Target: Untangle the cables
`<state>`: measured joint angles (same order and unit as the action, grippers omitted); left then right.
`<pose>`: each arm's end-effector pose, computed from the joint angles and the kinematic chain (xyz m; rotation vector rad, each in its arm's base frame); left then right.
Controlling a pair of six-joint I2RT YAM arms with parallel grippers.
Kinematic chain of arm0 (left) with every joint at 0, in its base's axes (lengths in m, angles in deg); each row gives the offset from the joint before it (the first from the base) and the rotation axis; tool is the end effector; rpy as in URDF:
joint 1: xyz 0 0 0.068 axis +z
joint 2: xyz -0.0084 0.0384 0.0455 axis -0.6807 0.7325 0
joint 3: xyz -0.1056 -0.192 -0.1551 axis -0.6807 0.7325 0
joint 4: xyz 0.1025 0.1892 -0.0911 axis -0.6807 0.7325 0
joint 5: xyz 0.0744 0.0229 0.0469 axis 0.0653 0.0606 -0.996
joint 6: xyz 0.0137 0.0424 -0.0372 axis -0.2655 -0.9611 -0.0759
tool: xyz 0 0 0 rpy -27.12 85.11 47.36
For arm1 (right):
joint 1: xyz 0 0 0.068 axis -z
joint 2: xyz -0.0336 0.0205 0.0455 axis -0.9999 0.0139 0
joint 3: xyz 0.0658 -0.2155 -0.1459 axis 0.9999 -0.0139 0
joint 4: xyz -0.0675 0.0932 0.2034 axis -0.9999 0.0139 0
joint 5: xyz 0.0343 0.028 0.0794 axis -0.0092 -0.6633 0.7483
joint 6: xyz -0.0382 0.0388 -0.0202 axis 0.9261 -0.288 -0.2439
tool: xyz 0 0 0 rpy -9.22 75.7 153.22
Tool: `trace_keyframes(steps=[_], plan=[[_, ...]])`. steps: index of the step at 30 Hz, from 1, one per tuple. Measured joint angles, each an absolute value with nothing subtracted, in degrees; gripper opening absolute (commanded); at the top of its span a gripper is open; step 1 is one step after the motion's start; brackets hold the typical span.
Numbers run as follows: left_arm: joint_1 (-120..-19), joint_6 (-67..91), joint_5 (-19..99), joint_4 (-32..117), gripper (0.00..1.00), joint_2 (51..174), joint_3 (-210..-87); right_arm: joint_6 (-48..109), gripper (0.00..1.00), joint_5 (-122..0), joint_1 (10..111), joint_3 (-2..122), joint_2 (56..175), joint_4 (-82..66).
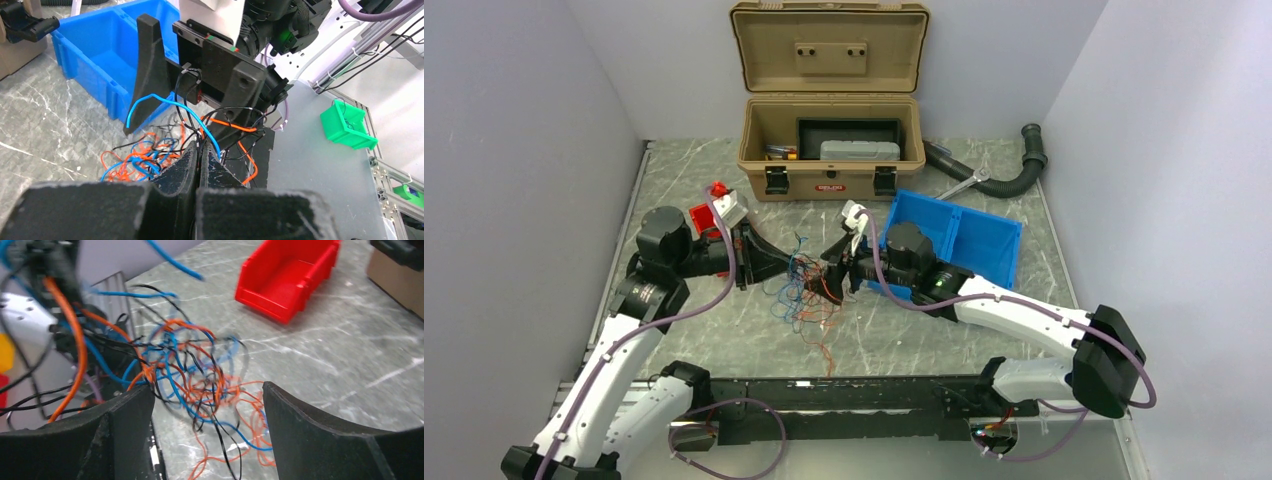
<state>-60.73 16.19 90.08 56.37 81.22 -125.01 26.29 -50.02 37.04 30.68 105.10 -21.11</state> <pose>0.1225 -0.0766 0.3583 0.8284 1.6104 -1.2836 0.1533 0.2188 0.3013 -0.8947 1.6719 1.0591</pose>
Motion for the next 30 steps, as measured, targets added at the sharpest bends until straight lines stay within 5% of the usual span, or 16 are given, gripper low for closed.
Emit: trace_keyframes(steps=[1, 6, 8, 14, 30], plan=[[-60.7, 16.4, 90.1, 56.3, 0.00, 81.5, -125.0, 26.4, 0.75, -48.6, 37.0, 30.7, 105.1, -21.6], [-60.7, 18.1, 90.5, 54.6, 0.00, 81.9, -124.9, 27.2, 0.12, -42.6, 36.9, 31.5, 107.0, -22.2], [-60.7, 18.8, 90.6, 53.8, 0.00, 82.1, -124.8, 26.9, 0.00, -42.6, 36.7, 32.1, 107.9, -22.0], [-60.7, 17.7, 84.5, 57.3, 0.00, 81.1, -125.4, 24.0, 0.00, -52.3, 37.3, 32.4, 108.1, -21.2], [-61.0, 8.8, 44.6, 75.1, 0.00, 72.4, -138.2, 7.5, 0.08, -68.0, 49.3, 34.2, 115.4, -3.4]])
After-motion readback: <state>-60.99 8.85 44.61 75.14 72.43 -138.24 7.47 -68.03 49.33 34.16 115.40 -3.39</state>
